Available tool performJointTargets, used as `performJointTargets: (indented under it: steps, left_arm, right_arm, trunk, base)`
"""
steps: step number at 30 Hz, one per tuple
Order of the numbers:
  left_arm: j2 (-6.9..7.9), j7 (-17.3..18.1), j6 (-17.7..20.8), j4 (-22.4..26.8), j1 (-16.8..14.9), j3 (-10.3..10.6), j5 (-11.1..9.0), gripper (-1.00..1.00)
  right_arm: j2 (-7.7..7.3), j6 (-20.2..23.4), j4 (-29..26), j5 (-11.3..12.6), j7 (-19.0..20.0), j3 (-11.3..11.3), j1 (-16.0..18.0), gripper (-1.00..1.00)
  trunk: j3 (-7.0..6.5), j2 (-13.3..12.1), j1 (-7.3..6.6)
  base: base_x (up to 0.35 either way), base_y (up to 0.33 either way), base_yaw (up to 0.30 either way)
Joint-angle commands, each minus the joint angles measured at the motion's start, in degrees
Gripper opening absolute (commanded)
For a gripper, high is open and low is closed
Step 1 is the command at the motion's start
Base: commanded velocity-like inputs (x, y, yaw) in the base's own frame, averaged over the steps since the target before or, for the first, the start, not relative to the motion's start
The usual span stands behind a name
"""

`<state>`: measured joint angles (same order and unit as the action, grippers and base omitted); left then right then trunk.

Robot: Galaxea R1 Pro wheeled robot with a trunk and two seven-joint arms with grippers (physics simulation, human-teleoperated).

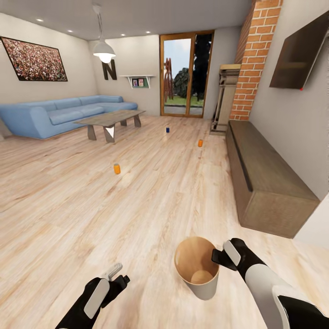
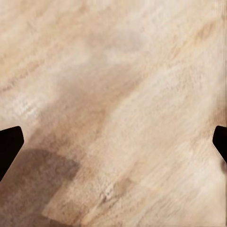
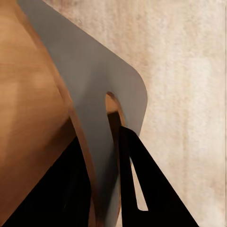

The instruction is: Put the three can of soda from the living room inside the tash can in the kitchen.

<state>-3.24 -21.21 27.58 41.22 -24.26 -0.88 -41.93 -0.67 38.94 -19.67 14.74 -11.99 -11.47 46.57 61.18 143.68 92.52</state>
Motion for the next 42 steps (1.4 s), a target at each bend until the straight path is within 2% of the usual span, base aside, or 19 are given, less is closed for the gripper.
performJointTargets:
  steps: [1,9,12,17,20,23,26,29,35,42]
  left_arm:
    - [0.0,0.01,-0.01,0.0,0.0,0.0,0.0,1.0]
    - [-0.01,0.05,0.02,0.0,0.0,0.0,0.0,1.0]
    - [-0.04,0.11,0.02,0.0,0.0,0.04,0.0,1.0]
    - [0.06,1.58,0.1,0.0,0.0,0.05,-0.03,1.0]
    - [0.2,2.16,0.11,-0.05,0.0,0.01,-0.07,1.0]
    - [0.26,2.25,0.13,-0.07,0.0,0.0,-0.08,1.0]
    - [0.32,2.36,0.18,-0.08,0.0,0.0,-0.08,1.0]
    - [0.33,2.38,0.3,-0.09,0.0,0.0,-0.07,1.0]
    - [0.38,2.11,0.03,-0.19,0.46,0.0,0.15,1.0]
    - [0.42,2.06,-0.06,-0.26,1.0,0.08,0.18,1.0]
  right_arm:
    - [0.0,-0.1,-0.01,0.55,0.26,-0.13,0.01,-1.0]
    - [-0.2,-0.04,-0.27,0.62,0.94,-0.13,-0.02,-1.0]
    - [-0.26,0.01,-1.61,0.64,3.54,-0.15,-0.07,-1.0]
    - [-0.74,1.6,-3.27,0.3,15.07,-0.13,-0.22,-1.0]
    - [-0.88,2.28,-3.36,0.13,17.91,-0.04,-0.24,-1.0]
    - [-0.91,4.34,-3.3,0.12,18.36,0.01,-0.23,-1.0]
    - [-1.1,13.33,-3.44,0.0,18.55,0.04,-0.18,-1.0]
    - [-1.57,16.39,-3.51,0.0,18.57,0.08,-0.16,-1.0]
    - [-1.9,17.23,-3.5,0.0,18.42,0.13,-0.16,-1.0]
    - [-1.88,16.89,-3.45,-0.06,18.16,0.13,-0.16,-1.0]
  trunk:
    - [-0.23,-0.02,-0.03]
    - [-2.0,-0.12,-0.23]
    - [-2.67,-0.16,-0.31]
    - [-3.78,-0.23,-0.44]
    - [-4.44,-0.27,-0.52]
    - [-5.11,-0.31,-0.59]
    - [-5.77,-0.35,-0.67]
    - [-6.21,-0.38,-0.72]
    - [-6.21,-0.38,-0.72]
    - [-6.21,-0.38,-0.72]
  base:
    - [0.0,0.0,0.0]
    - [0.0,0.0,0.0]
    - [0.0,0.0,0.0]
    - [0.0,0.0,0.0]
    - [0.0,0.0,0.0]
    - [0.0,0.0,0.0]
    - [0.0,0.0,0.0]
    - [0.0,0.0,0.0]
    - [0.031,0.01,0.0]
    - [0.246,0.118,0.0]
